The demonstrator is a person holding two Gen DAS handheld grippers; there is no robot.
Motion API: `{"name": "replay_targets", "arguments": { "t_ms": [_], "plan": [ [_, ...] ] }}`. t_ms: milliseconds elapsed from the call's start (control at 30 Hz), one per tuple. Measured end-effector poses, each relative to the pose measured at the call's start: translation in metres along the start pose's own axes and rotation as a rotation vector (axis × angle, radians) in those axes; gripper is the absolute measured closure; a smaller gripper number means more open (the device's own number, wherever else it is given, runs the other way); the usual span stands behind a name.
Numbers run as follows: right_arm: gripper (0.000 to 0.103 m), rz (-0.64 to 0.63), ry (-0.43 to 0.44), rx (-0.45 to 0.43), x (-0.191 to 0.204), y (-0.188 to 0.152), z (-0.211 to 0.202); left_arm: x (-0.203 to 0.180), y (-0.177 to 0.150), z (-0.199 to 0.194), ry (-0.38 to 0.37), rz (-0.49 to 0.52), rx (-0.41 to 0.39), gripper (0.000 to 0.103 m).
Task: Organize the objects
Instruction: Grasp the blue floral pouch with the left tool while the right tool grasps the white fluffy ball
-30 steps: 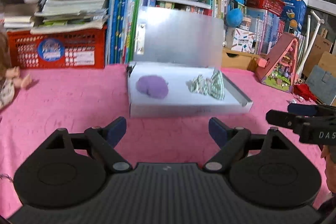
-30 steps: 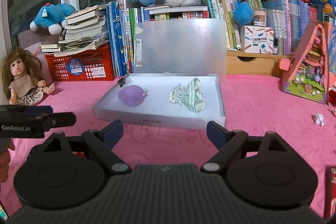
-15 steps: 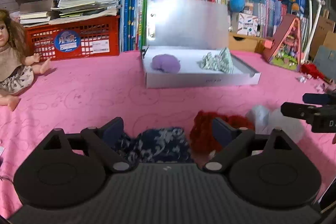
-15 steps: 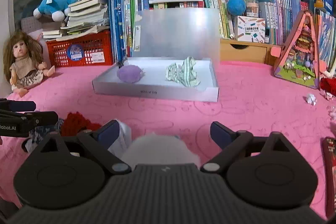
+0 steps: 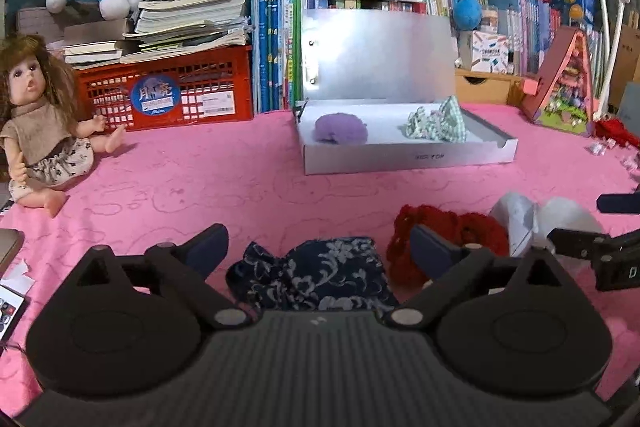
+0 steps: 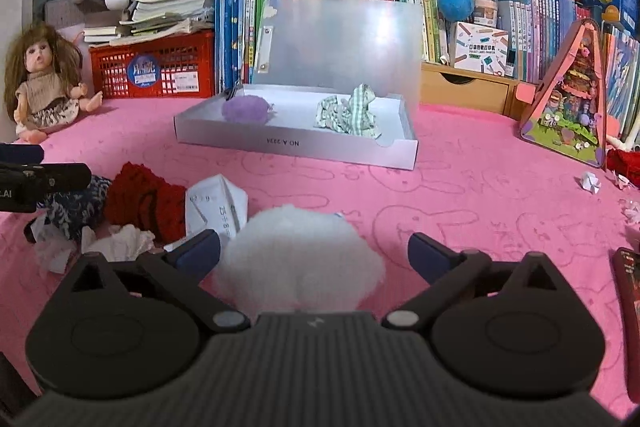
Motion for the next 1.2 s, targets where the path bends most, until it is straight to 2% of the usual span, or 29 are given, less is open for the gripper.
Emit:
{"name": "replay_targets", "arguments": {
  "t_ms": [200,400,667,800,1000,1200],
  "plan": [
    [0.0,0.001,-0.005,0.019,0.001,-0.007,0.007,-0.005,-0.013,0.011,-0.002,0.024,0.064,0.004],
    [0.0,0.009,0.011,0.035,0.001,-0.01,0.011,-0.008,-0.022,0.02,0.004,0.019,0.095,0.004],
    [0.0,0.044,0.035,0.074,-0.002,-0.013,0.014,-0.008,-0.024,0.023,0.001,0.012,0.108,0.004],
    [0.0,0.048,0.04,0.078,-0.002,-0.013,0.014,-0.006,-0.022,0.021,-0.002,-0.004,0.088,0.005],
    [0.005,0.024,0.042,0.08,0.001,-0.015,0.014,-0.009,-0.026,0.023,-0.008,0.01,0.11,0.006],
    [0.014,0.014,0.045,0.066,0.004,-0.016,0.011,-0.01,-0.024,0.02,-0.007,0.019,0.1,0.015]
  ]
}}
Point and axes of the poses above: each gripper's, at about its wrist camera, not at the fingertips, and z roughly the way its jaws point, x to its left, y to its top, the point moved 9 cm from there along z, roughly the way its jaws point, and after that the axes turned 12 degrees about z, right-handed, at the moved point
